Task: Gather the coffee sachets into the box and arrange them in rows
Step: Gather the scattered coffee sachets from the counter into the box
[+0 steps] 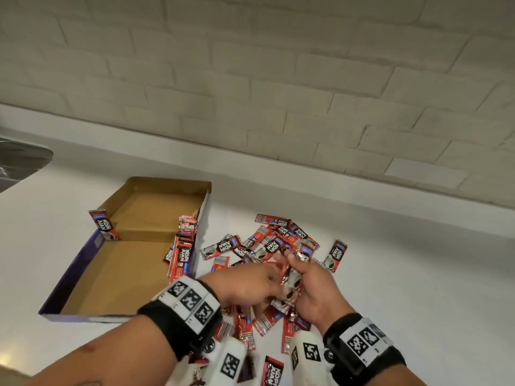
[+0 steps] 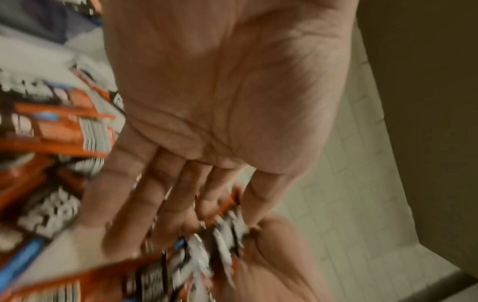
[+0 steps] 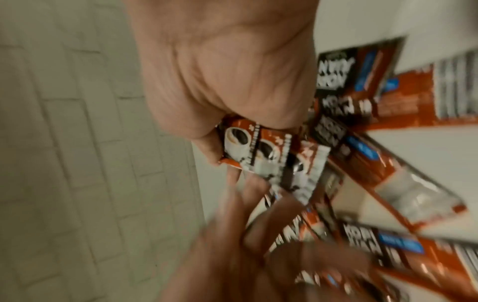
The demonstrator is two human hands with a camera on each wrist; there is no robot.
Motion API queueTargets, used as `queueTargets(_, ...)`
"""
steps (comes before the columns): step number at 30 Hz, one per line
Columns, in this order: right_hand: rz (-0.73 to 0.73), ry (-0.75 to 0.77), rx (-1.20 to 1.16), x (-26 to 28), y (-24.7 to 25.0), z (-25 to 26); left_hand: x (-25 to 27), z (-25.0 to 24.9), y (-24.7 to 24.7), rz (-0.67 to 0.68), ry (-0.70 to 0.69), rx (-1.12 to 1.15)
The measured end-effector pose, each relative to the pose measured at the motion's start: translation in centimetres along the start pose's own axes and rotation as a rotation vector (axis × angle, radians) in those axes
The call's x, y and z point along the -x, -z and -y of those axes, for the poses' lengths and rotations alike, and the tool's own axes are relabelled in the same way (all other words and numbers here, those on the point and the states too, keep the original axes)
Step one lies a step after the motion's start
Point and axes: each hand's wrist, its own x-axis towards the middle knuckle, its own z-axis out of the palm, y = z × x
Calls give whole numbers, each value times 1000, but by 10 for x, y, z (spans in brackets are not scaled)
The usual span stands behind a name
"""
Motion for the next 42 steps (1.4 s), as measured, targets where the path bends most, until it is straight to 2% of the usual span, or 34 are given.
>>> queueTargets(3,-13,88,-46,5,22,17,12,15,28,-150,-84,-286)
queueTargets(5,-34,111,-85,10,36,24,14,30,33,-187,-120,-508)
queueTargets(7,-64,110,-118,12,46,28,12,43,25,-158,-156,-649)
queueTargets(11,-67,113,-74,18,56,28,4,60,-3,-7,-310,-926)
queueTargets(17,-74,141,-65,27,68,24,0,58,-15,-79,-411,-1119)
queueTargets(20,-93,137,-39,29,73,24,4,55,-11,-177,-385,-1067)
queueTargets(23,-130,115,-40,30,76,25,14,51,-3,-273,-294,-785)
queueTargets(25,-141,125,-57,30,77,25,28,46,-1,-288,-241,-652)
queueTargets(27,-143,130,-47,30,77,24,44,46,-5,-199,-198,-691)
queueTargets(29,-143,125,-27,32,74,23,55,53,-16,-49,-140,-835)
queueTargets(31,-135,127,-30,33,69,20,59,65,-31,40,-61,-933)
queueTargets(37,-83,110,-38,30,60,10,54,88,-46,-81,26,-808)
queueTargets(42,-84,114,-24,30,54,5,59,86,-51,-76,45,-838)
